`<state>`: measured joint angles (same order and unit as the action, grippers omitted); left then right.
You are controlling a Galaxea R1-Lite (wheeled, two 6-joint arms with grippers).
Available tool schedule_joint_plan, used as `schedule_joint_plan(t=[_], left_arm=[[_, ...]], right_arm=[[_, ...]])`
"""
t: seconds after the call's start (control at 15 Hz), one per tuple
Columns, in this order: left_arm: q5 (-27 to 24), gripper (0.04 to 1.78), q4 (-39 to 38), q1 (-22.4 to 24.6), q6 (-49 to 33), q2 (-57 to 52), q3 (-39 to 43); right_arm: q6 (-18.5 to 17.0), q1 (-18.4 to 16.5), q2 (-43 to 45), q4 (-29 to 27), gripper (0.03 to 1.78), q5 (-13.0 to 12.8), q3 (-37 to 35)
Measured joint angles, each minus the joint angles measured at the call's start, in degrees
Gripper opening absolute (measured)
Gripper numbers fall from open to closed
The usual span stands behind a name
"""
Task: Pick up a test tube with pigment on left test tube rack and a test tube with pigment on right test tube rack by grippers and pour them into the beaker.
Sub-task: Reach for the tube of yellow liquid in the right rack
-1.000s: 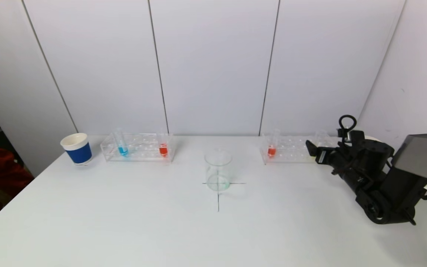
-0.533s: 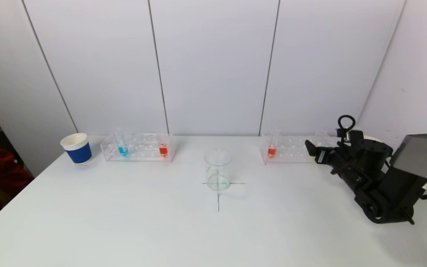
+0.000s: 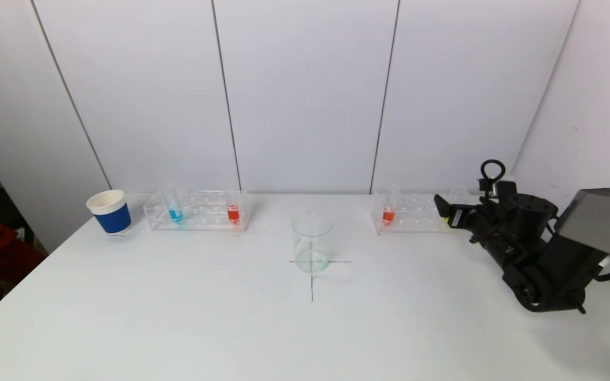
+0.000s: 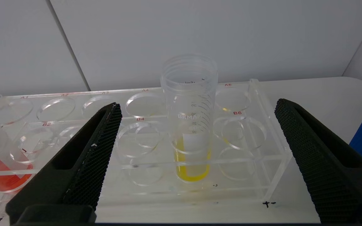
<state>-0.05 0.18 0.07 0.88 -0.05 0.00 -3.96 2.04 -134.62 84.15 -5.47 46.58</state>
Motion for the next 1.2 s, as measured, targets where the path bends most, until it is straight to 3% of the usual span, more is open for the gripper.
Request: schedule_joint_plan(t=[1.2], left_arm=[[0.0, 1.76, 0.0, 0.0, 0.0, 0.0, 0.0]], right_arm=[[0.4, 0.3, -2.8, -3.3, 1.77, -0.2, 7.0]])
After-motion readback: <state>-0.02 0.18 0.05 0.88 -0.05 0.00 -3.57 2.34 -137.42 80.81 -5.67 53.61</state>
